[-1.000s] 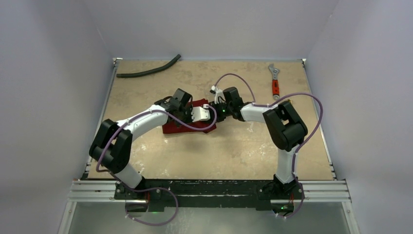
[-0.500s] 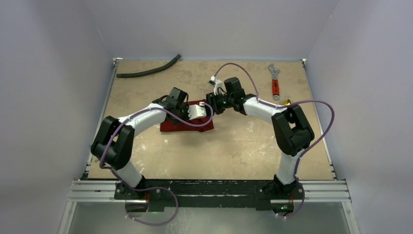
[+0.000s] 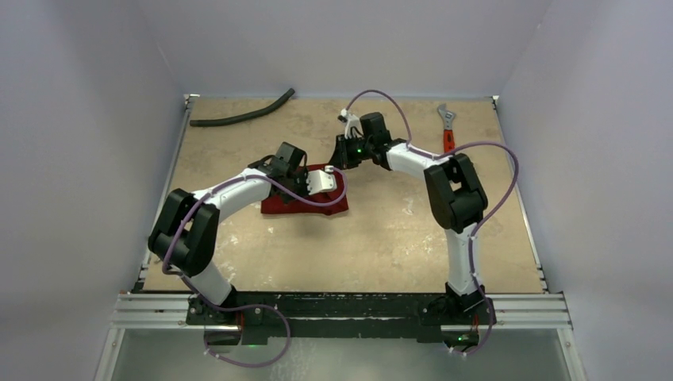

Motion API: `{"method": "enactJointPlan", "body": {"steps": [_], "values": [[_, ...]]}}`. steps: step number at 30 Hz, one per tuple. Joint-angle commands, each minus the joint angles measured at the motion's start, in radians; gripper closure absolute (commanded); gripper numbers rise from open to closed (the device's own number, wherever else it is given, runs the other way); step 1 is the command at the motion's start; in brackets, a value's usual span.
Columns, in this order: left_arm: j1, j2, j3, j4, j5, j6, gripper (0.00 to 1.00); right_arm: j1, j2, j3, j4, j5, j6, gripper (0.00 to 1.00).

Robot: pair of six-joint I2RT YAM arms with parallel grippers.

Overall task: Fold the napkin into a case and place the utensils inside
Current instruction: Smooth out the 2/3-rectangle-folded napkin at the center of the board.

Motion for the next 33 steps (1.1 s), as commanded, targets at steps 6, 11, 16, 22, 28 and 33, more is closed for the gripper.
{"method": "enactJointPlan", "body": {"steps": [6, 11, 16, 22, 28, 33], "values": [[0.05, -0.018, 0.06, 0.006, 0.042, -0.018, 1.0, 0.004, 0.046, -0.059, 0.042, 0.073, 0.008, 0.85], [0.081, 0.026, 0.08, 0.031, 0.044, -0.016, 1.0, 0.004, 0.034, -0.096, 0.064, 0.101, 0.002, 0.85], [0.081, 0.096, 0.086, 0.056, 0.044, -0.025, 1.0, -0.005, -0.072, -0.126, 0.068, 0.115, 0.028, 0.67], [0.087, 0.15, 0.071, 0.086, 0.033, -0.025, 1.0, -0.047, -0.226, -0.219, 0.089, 0.082, 0.05, 0.52], [0.087, 0.169, 0.072, 0.105, 0.039, -0.039, 1.0, -0.039, -0.29, -0.38, 0.137, 0.054, 0.029, 0.54], [0.087, 0.171, 0.054, 0.123, 0.037, -0.037, 1.0, -0.008, -0.283, -0.4, 0.143, 0.066, 0.029, 0.55]]}}
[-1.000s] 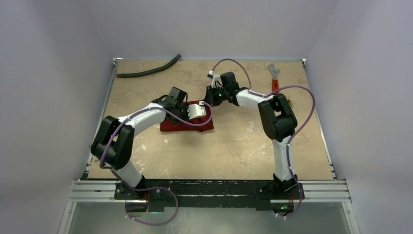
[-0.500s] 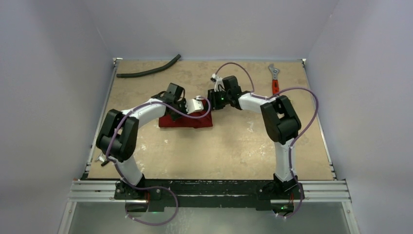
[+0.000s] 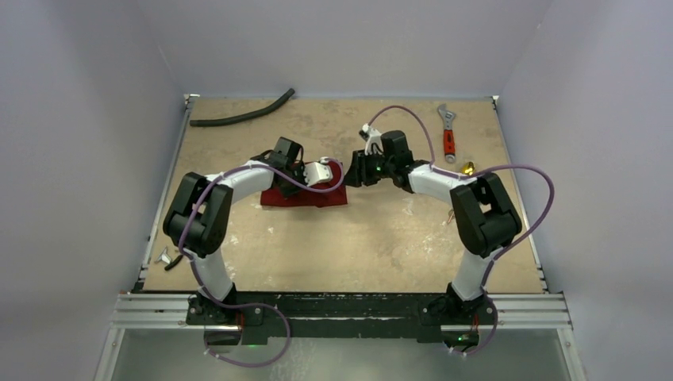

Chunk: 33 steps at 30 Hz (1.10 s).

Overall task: Fold the napkin into a case and place the utensils inside
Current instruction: Smooth out the 2/3-rectangle-folded napkin at the center of the board.

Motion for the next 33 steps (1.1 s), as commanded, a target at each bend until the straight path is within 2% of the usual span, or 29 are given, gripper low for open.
{"method": "enactJointPlan", "body": {"steps": [1, 4, 6, 10, 15, 21, 25, 26, 30, 33], "values": [[0.009, 0.016, -0.006, 0.048, 0.014, -0.013, 1.0, 0.037, 0.017, 0.009, -0.001, -0.013, -0.006, 0.55], [0.008, 0.021, 0.001, 0.035, 0.016, -0.02, 1.0, 0.055, 0.051, 0.036, -0.016, -0.009, -0.017, 0.58], [0.009, 0.024, 0.008, 0.022, 0.017, -0.017, 1.0, 0.061, 0.066, 0.039, -0.003, -0.02, -0.011, 0.64], [0.008, 0.018, -0.003, 0.027, 0.014, 0.007, 1.0, 0.063, 0.091, 0.057, 0.012, -0.014, 0.005, 0.86], [0.009, 0.02, -0.016, 0.014, 0.011, 0.035, 1.0, 0.063, 0.081, 0.066, 0.042, 0.04, 0.054, 1.0], [0.009, 0.011, -0.03, 0.012, 0.006, 0.06, 1.0, 0.062, 0.144, 0.065, 0.092, 0.065, 0.118, 1.0], [0.008, 0.001, -0.03, 0.002, 0.009, 0.067, 1.0, 0.062, 0.177, 0.061, 0.125, 0.141, 0.153, 1.0], [0.009, -0.004, -0.03, 0.003, 0.009, 0.065, 0.96, 0.062, 0.179, 0.06, 0.125, 0.167, 0.157, 1.0], [0.008, -0.05, -0.005, -0.002, 0.015, 0.037, 0.49, 0.062, 0.176, 0.047, 0.158, 0.251, 0.157, 0.99], [0.008, -0.08, 0.038, -0.021, 0.032, 0.01, 0.45, 0.064, 0.176, 0.033, 0.168, 0.255, 0.161, 0.98]]}}
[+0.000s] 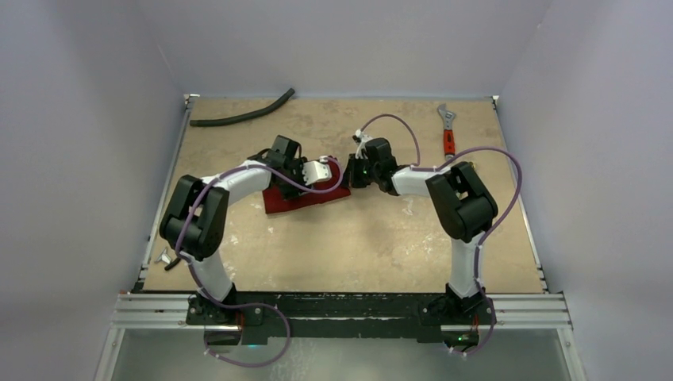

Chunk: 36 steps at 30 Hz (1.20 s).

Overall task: Fold the napkin into a case and place the utensils inside
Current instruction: Smooth out the 2/3-rectangle-folded napkin at the center of the board.

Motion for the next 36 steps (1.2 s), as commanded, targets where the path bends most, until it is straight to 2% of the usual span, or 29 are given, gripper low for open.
{"method": "enactJointPlan", "body": {"steps": [1, 13, 20, 23, 26, 31, 33, 36], "values": [[0.003, -0.065, 0.062, -0.062, 0.041, -0.043, 0.45, 0.003, -0.022, -0.009, 0.059, 0.081, 0.015, 0.98], [0.003, -0.11, 0.128, -0.128, 0.157, -0.135, 0.43, 0.047, 0.007, 0.005, 0.019, 0.112, -0.001, 0.92], [0.007, -0.047, 0.072, -0.091, 0.204, -0.131, 0.42, 0.059, -0.002, 0.015, -0.026, 0.145, -0.01, 0.77], [0.005, -0.044, 0.019, -0.022, 0.168, -0.113, 0.43, 0.059, -0.007, 0.025, -0.062, 0.139, -0.019, 0.69], [0.011, -0.023, -0.017, 0.031, 0.094, -0.094, 0.49, 0.055, -0.039, 0.031, -0.09, 0.129, -0.018, 0.61], [0.016, -0.007, -0.047, 0.064, 0.081, -0.091, 0.59, -0.002, -0.131, 0.044, -0.106, 0.054, -0.03, 0.49], [0.016, -0.005, -0.048, 0.063, 0.088, -0.096, 0.6, -0.02, -0.165, 0.04, -0.102, -0.005, -0.034, 0.5], [0.016, -0.008, -0.054, 0.064, 0.093, -0.098, 0.61, -0.03, -0.206, 0.015, -0.087, -0.097, -0.036, 0.6]]}}
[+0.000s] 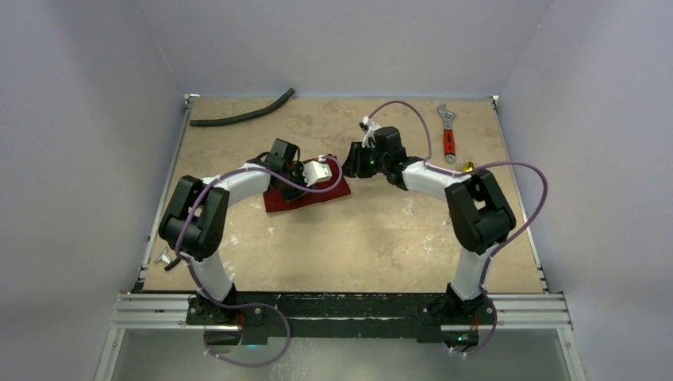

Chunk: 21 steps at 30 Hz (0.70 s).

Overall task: Fold the napkin into a case and place the utensils inside
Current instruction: Smooth out the 2/3-rectangle-folded napkin at the center of the board.

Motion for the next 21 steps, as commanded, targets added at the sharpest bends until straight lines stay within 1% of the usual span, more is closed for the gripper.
{"method": "enactJointPlan", "body": {"steps": [1, 4, 7, 9, 12, 15, 18, 21], "values": [[0.008, 0.004, -0.016, 0.037, -0.003, 0.005, 0.62, -0.022, -0.09, -0.017, 0.018, -0.163, -0.02, 0.64], [0.008, 0.001, -0.017, 0.031, -0.003, 0.006, 0.62, -0.021, -0.109, -0.076, 0.092, -0.267, 0.016, 0.78], [0.009, 0.002, -0.013, 0.025, 0.001, 0.006, 0.63, -0.02, -0.098, -0.128, 0.237, -0.374, 0.087, 0.93], [0.009, 0.0, -0.011, 0.023, 0.003, 0.005, 0.63, -0.013, -0.066, -0.13, 0.295, -0.413, 0.119, 1.0], [0.009, -0.006, -0.011, 0.024, 0.005, 0.0, 0.64, 0.001, -0.006, -0.117, 0.339, -0.399, 0.154, 1.0], [0.009, -0.008, -0.009, 0.022, 0.003, -0.005, 0.64, 0.012, 0.064, -0.102, 0.424, -0.403, 0.2, 1.0], [0.009, -0.011, 0.004, 0.02, -0.002, -0.015, 0.63, 0.015, 0.15, -0.045, 0.383, -0.378, 0.198, 1.0], [0.01, -0.012, 0.047, -0.029, 0.002, -0.021, 0.61, 0.015, 0.208, -0.016, 0.35, -0.343, 0.2, 1.0]]}}
